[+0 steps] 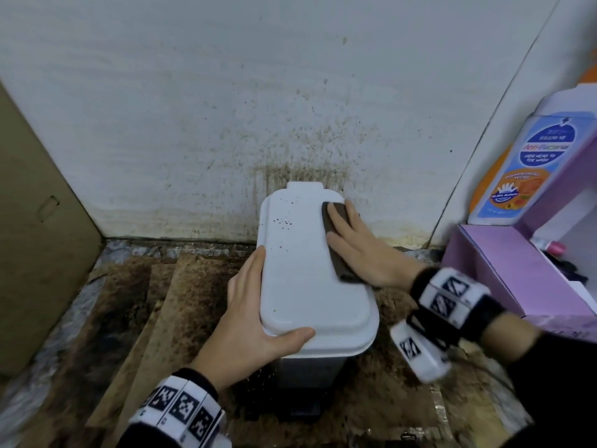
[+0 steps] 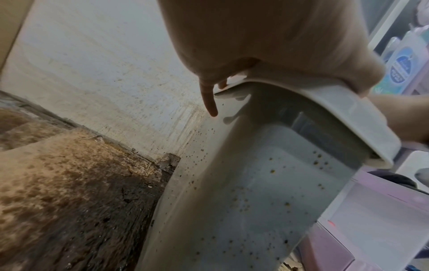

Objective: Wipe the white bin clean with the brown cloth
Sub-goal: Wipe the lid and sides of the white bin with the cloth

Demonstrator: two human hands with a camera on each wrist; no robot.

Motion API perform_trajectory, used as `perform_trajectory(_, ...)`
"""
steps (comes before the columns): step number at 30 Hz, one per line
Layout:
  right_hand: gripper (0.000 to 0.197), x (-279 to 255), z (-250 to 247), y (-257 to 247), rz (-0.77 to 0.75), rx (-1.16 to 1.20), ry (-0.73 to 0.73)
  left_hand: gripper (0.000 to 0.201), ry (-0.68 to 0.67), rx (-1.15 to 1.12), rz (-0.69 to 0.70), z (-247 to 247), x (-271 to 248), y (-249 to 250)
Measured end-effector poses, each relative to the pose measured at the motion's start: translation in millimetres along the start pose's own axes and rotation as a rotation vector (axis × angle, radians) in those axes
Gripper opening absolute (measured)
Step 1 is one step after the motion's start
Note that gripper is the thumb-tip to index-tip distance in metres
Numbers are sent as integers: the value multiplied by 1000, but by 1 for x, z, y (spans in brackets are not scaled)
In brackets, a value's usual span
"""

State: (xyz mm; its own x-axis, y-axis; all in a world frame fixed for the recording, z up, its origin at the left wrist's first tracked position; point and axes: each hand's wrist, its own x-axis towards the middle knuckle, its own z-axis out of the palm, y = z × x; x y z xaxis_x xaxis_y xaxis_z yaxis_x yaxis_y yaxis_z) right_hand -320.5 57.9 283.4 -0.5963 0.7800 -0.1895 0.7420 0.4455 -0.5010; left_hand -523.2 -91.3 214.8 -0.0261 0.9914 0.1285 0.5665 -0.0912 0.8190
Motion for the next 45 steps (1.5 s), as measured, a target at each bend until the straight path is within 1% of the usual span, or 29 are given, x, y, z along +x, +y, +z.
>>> perform_trajectory(2,67,26,-19,6,48,51,-30,128,-3,-1,2,-1,1,0)
perform_trajectory(4,67,49,-29,11,58,40,-52,128,-5,0,6,-1,1,1)
perform_trajectory(6,68,63,-32,14,59,33,-61,128,-7,3,0,-2,2,0)
perform_trajectory(8,68,66,-29,15,49,37,-46,128,-8,16,2,-1,2,0)
perform_trajectory(11,69,55,-22,16,56,79,-14,128,-10,24,15,0,2,-2)
perform_trajectory(14,66,30,-8,9,49,65,17,129,-7,29,10,0,1,-1)
perform_trajectory(18,65,-15,23,0,7,77,138,129,-6,44,0,0,1,-1)
perform_trajectory(21,63,-48,45,-6,-33,28,197,127,3,68,-7,0,0,1)
perform_trajectory(24,61,-69,60,-16,-47,-93,260,126,15,21,-31,2,-2,3)
perform_trajectory(27,62,-71,69,-21,-64,-236,326,128,38,-34,-48,3,-6,6)
perform_trajectory(30,66,-61,72,-22,8,-308,320,131,77,-46,-91,-1,-7,8)
perform_trajectory(34,72,-53,78,-23,19,-402,303,117,3,-85,-105,-11,-13,-1)
perform_trajectory(35,71,-53,77,-25,21,-429,304,118,-17,-91,-101,-14,-14,-5)
perform_trajectory(37,69,-56,73,-34,40,-379,320,123,-57,-98,-88,-20,-15,-10)
perform_trajectory(39,70,-58,69,-44,36,-364,325,122,-89,-117,-68,-25,-16,-12)
perform_trajectory(43,71,-53,69,-55,34,-410,313,122,-101,-128,-47,-27,-15,-14)
perform_trajectory(45,76,-47,72,-62,20,-430,318,122,-97,-110,-42,-27,-15,-14)
